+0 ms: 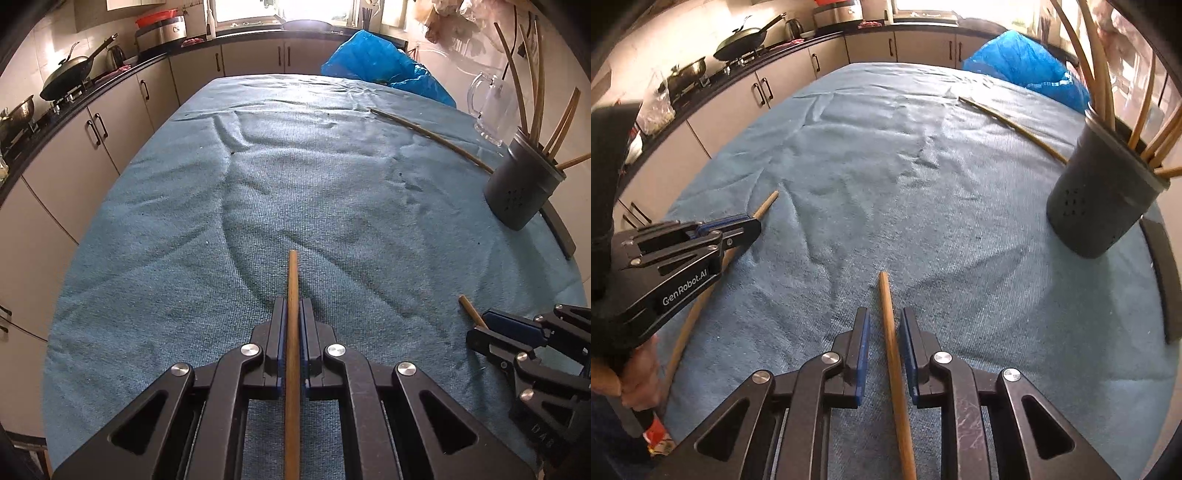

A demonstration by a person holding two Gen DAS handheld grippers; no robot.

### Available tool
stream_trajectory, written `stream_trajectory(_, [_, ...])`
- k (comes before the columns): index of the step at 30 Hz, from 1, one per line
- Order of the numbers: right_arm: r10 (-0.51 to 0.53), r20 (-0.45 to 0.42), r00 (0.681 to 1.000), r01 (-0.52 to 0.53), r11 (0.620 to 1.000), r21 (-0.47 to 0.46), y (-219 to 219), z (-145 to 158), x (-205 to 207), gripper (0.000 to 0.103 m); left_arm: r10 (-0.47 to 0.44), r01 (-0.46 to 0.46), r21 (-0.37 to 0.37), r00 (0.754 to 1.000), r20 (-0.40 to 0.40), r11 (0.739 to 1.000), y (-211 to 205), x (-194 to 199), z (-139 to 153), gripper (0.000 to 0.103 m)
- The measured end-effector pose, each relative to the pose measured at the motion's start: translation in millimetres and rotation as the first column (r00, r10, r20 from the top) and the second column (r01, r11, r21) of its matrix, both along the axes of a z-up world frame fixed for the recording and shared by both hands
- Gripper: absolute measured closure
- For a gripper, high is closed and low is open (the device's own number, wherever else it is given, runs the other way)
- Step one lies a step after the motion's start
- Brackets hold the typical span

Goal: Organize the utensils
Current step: 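Lift the held chopstick upright with the left gripper while the right gripper grasps another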

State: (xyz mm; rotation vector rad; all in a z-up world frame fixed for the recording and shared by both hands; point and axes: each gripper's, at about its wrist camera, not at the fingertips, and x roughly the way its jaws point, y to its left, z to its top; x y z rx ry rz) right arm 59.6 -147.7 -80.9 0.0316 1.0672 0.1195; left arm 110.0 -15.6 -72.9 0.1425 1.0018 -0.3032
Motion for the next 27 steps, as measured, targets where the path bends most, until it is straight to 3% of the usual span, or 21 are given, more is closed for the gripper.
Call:
stream_trajectory(6, [0.007,0.032,0.999,-0.006,0.999,-0.034,3,0,1,0.095,0.0,0.0,0.02,1.0,0.014,1.0,-3,-2,0,0.097])
stream_trajectory(12, [-0.017,0.056,0.998,0.014,0.998,0.057,-9,3,-1,0.096,0.011,-0.012,0.045,1.0,0.014,0.999,-7,-2,1,0.097])
stream_trajectory(17, [-0.048,0.125,0.991,0.036,0.995,0.095,-22,23,-7,0.096,0.008,-0.009,-0.014,1.0,-0.019,1.0,-3,0,9,0.097])
stream_trajectory(22, [-0.106,0.233,0.967,0.077,0.989,0.13,-38,59,-17,0.096,0.012,-0.007,-0.076,0.998,0.054,0.997,3,-6,47,0.097])
stream_trajectory(27, [-0.16,0.371,0.915,0.096,0.978,0.186,-52,103,-37,0.096,0.028,-0.004,-0.177,0.991,0.131,0.984,16,-16,97,0.097])
